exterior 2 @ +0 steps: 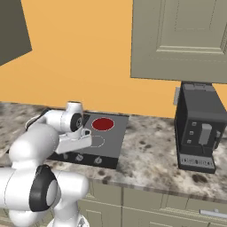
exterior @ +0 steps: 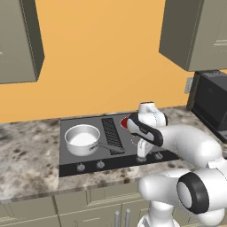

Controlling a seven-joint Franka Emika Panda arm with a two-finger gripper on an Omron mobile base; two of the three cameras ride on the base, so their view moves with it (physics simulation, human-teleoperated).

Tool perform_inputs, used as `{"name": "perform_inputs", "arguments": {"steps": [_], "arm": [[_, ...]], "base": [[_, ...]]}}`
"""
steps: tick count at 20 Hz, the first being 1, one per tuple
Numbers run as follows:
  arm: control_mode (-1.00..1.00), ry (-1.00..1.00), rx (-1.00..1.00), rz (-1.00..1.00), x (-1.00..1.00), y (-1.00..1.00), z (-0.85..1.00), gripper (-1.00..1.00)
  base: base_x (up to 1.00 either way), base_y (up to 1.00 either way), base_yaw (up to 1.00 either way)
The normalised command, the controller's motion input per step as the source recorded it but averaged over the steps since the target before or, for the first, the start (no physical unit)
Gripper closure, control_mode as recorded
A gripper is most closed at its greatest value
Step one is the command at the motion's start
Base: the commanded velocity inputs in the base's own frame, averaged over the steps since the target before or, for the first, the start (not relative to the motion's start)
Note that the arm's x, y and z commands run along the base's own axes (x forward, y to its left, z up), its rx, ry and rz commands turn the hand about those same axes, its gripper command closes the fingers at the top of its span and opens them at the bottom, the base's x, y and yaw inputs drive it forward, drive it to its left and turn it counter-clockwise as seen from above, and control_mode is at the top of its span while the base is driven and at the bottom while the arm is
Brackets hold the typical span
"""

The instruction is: Turn off the rear right burner of the stove.

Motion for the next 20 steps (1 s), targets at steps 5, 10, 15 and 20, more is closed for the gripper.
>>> {"name": "perform_inputs", "arguments": {"steps": [5,10,15,20], "arm": [[-1.0,-0.09,-0.09,0.0,0.11,0.04,-0.29,-1.0],[-1.0,-0.08,-0.05,0.0,0.2,0.0,-0.21,-1.0],[-1.0,-0.01,-0.02,0.0,0.28,0.0,-0.21,-1.0],[-1.0,0.0,0.0,0.0,0.35,0.0,-0.17,-1.0]], "base": [[0.0,0.0,0.0],[0.0,0.0,0.0],[0.0,0.0,0.0],[0.0,0.0,0.0]]}}
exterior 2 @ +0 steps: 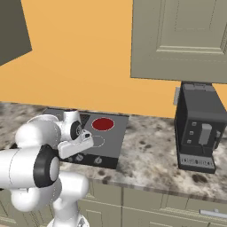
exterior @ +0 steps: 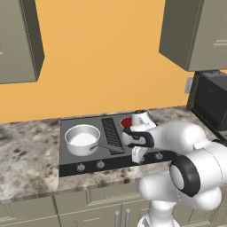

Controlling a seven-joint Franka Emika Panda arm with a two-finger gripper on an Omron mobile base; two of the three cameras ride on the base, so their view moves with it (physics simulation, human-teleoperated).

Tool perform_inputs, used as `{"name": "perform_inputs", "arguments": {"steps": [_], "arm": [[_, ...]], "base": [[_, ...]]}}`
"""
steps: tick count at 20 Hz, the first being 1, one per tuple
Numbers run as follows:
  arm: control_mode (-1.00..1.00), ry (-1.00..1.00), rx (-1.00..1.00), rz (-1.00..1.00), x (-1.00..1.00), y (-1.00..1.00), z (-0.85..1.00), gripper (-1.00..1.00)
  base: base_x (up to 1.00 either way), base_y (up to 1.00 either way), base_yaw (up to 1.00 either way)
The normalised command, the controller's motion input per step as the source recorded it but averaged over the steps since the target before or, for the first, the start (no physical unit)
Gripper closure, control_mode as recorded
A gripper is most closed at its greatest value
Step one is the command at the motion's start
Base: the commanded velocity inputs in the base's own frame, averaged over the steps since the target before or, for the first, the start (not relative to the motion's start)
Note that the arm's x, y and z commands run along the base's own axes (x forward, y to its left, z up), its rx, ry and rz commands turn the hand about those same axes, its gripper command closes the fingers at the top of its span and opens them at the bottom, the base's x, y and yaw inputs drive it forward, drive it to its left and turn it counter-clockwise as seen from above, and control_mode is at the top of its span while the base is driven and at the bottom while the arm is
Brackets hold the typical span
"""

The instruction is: Turn off the rear right burner of the stove.

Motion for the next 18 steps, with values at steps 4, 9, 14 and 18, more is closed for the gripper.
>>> {"name": "perform_inputs", "arguments": {"steps": [4,9,14,18], "arm": [[-1.0,0.0,0.0,0.0,0.37,0.0,-0.16,-1.0],[-1.0,0.0,0.0,0.0,0.23,0.0,-0.18,-1.0],[-1.0,0.0,0.0,0.0,0.07,0.01,-0.12,-1.0],[-1.0,0.0,0.0,-0.02,-0.07,0.0,0.0,-1.0]], "base": [[0.0,0.0,0.0],[0.0,0.0,0.0],[0.0,0.0,0.0],[0.0,0.0,0.0]]}}
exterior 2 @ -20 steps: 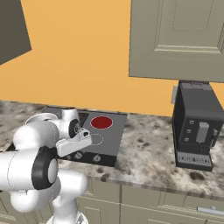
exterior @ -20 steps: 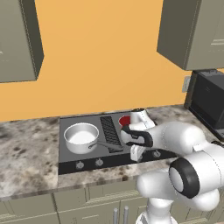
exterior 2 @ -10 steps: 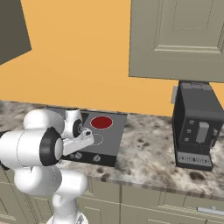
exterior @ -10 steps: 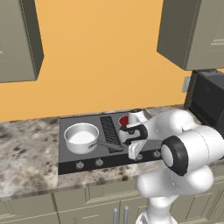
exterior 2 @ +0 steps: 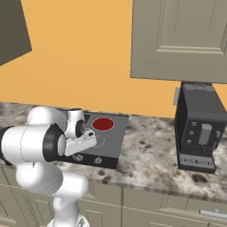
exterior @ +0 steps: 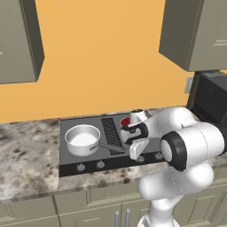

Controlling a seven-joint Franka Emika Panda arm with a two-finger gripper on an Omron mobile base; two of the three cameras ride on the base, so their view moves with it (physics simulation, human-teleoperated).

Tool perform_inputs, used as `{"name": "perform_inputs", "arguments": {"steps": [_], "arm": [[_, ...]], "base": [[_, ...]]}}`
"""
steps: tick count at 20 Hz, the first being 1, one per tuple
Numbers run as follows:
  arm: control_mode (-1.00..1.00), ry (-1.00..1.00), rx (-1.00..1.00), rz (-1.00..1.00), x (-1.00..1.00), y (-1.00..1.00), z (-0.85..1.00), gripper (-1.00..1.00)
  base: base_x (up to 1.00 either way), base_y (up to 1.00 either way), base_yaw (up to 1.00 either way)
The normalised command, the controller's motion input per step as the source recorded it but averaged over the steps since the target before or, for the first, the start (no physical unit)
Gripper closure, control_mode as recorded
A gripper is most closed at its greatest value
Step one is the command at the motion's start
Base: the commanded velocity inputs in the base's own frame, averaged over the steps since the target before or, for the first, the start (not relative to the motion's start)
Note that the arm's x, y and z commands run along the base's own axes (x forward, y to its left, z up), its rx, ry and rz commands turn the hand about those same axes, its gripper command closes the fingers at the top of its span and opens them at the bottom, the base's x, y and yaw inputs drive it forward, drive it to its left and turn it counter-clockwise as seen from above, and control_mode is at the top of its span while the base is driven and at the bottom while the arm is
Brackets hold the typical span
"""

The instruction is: Turn off the rear right burner of the stove.

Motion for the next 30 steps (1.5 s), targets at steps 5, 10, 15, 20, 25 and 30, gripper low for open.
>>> {"name": "perform_inputs", "arguments": {"steps": [5,10,15,20,25,30], "arm": [[-1.0,0.0,0.0,-0.04,-0.15,0.03,0.0,-1.0],[-1.0,0.0,-0.01,-0.03,-0.01,0.04,-0.01,-1.0],[-1.0,0.0,-0.02,-0.01,-0.02,0.05,-0.01,-1.0],[-1.0,0.0,-0.04,-0.02,-0.02,0.08,-0.06,-1.0],[-1.0,0.0,-0.07,-0.03,0.0,0.01,-0.13,-1.0],[-1.0,0.0,-0.05,-0.02,0.0,0.0,-0.13,-1.0]], "base": [[0.0,0.0,0.0],[0.0,0.0,0.0],[0.0,0.0,0.0],[0.0,0.0,0.0],[0.0,0.0,0.0],[0.0,0.0,0.0]]}}
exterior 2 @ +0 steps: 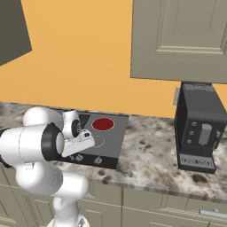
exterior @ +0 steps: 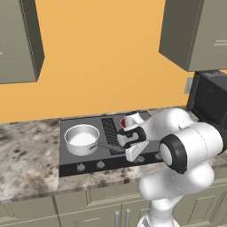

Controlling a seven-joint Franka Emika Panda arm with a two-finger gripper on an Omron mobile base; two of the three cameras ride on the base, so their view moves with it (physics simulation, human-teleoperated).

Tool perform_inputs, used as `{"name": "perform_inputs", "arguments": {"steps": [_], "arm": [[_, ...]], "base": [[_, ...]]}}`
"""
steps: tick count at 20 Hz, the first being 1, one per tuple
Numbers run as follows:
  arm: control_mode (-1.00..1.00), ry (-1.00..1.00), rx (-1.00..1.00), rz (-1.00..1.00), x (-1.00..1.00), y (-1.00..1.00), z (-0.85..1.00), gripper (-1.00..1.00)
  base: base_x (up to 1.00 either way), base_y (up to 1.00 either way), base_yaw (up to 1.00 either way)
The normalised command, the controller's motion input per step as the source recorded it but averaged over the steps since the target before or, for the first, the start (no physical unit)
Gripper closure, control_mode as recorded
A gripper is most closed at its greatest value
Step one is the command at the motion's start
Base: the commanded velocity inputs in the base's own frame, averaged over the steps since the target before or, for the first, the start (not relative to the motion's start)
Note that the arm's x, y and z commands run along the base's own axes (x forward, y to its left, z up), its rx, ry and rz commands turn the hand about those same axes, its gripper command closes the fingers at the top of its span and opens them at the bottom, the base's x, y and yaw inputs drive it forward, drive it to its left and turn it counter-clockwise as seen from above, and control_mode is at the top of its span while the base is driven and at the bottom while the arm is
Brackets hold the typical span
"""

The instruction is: Turn off the rear right burner of the stove.

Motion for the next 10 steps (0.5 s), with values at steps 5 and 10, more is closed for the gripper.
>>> {"name": "perform_inputs", "arguments": {"steps": [5,10], "arm": [[-1.0,0.0,-0.01,-0.03,-0.11,0.0,-0.04,-1.0],[-1.0,0.0,0.0,-0.02,-0.13,0.0,0.0,-1.0]], "base": [[0.0,0.0,0.0],[0.0,0.0,0.0]]}}
